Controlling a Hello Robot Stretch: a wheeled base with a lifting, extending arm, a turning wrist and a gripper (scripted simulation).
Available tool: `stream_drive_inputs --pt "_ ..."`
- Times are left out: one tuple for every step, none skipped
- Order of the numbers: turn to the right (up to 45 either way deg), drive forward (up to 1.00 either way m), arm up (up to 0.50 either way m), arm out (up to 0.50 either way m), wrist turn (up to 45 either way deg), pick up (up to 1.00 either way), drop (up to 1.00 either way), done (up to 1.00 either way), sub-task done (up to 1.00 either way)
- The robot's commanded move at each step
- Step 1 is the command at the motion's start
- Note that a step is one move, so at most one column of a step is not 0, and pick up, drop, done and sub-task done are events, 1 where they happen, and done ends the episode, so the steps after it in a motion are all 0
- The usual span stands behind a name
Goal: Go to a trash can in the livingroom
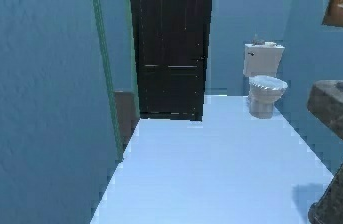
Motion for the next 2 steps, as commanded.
stream_drive_inputs --pt "0.0 1.0 0.0 0.0 0.0 0.0 0.0 0.0 0.0" --pt "0.0 0.8 0.0 0.0 0.0 0.0 0.0 0.0 0.0"
